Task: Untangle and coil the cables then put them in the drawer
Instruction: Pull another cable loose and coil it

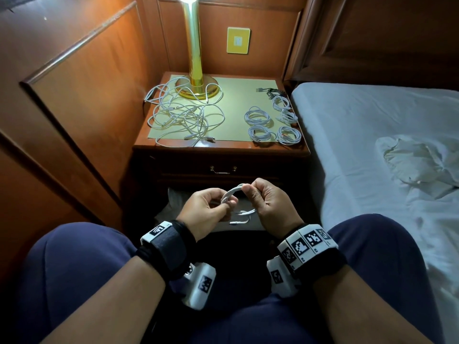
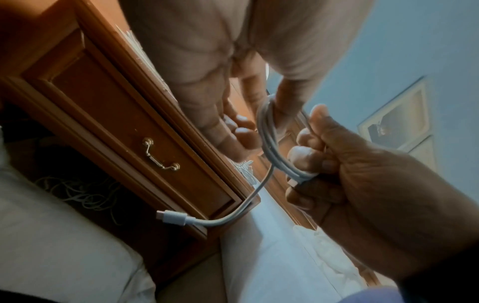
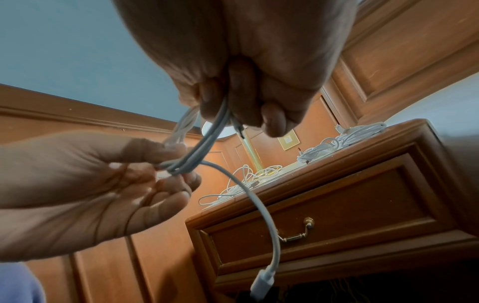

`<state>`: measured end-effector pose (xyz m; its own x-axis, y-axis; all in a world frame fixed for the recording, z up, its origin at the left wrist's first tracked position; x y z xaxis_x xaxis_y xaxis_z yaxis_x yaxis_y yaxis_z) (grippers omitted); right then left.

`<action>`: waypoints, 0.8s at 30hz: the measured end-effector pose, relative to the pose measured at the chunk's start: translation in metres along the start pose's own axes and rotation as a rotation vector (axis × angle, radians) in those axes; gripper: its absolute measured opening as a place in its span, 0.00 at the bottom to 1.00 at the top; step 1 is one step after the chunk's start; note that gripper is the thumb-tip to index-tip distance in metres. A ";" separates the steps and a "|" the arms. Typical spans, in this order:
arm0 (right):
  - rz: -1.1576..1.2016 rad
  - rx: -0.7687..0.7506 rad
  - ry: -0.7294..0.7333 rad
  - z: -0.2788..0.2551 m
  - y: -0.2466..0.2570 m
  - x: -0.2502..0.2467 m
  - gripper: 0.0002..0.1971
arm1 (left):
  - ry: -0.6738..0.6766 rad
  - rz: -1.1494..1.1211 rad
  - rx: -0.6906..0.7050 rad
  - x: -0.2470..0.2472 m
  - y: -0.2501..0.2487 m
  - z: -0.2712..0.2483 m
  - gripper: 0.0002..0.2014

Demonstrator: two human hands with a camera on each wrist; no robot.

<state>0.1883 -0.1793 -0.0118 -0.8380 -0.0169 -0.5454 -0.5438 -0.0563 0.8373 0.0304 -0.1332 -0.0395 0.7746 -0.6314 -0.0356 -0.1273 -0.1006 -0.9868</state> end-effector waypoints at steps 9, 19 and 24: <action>-0.105 0.035 -0.109 0.006 -0.009 -0.007 0.19 | -0.257 -0.097 0.020 -0.013 -0.009 0.002 0.05; -0.120 -0.001 -0.154 0.006 -0.005 -0.021 0.19 | 0.088 -0.472 -0.012 -0.010 -0.015 0.006 0.05; -0.110 0.005 -0.178 0.003 -0.007 -0.028 0.20 | 0.072 -0.240 0.019 -0.014 -0.021 0.005 0.08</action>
<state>0.2151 -0.1753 -0.0021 -0.7678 0.1659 -0.6189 -0.6326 -0.0427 0.7733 0.0256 -0.1181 -0.0186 0.7350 -0.6445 0.2109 0.0671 -0.2403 -0.9684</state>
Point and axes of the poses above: each hand's wrist, its own z-axis towards the middle knuckle, its own x-axis out of the palm, y = z × x, the point moved 5 cm from there along z, towards the middle knuckle, and after that the axes turned 13 degrees about y, right-handed, at the moved point
